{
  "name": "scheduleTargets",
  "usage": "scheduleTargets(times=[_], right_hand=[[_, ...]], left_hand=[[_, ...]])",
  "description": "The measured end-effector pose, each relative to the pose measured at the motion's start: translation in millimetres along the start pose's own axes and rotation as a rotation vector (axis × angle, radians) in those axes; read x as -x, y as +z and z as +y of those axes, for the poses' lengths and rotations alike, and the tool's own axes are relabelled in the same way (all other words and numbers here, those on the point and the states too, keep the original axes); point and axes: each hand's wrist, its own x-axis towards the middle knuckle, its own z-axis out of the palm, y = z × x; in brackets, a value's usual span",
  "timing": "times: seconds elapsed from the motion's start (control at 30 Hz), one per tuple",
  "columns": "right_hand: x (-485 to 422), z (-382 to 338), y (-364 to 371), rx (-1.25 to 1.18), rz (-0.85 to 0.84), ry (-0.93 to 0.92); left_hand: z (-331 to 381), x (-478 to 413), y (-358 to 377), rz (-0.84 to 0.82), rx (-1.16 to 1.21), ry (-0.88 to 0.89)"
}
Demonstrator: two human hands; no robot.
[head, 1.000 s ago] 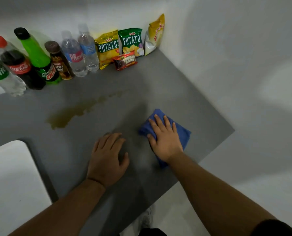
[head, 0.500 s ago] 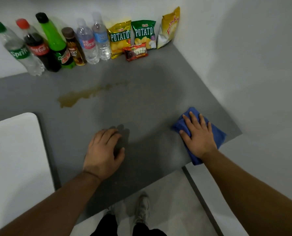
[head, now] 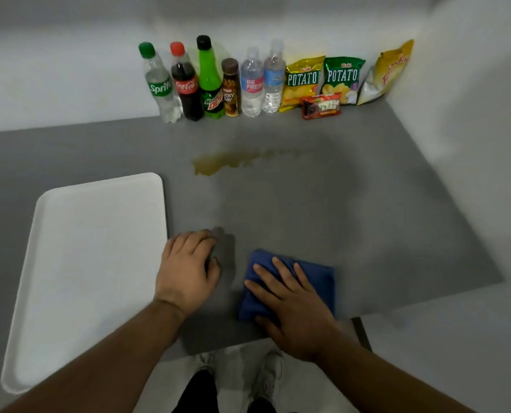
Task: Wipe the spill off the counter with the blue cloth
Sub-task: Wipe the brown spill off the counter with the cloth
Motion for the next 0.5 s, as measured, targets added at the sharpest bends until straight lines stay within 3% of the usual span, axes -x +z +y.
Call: scheduleTargets(times=[0.23, 0.5], right_hand=[[-51, -58, 12, 0.024, -0.058, -0.141], [-127, -65, 3, 0.029, 0.037, -0.019]], left_hand=[[-50, 0, -13, 0.062, 0.083, -0.033], [-102, -6, -29, 0.019, 0.167, -0.040]])
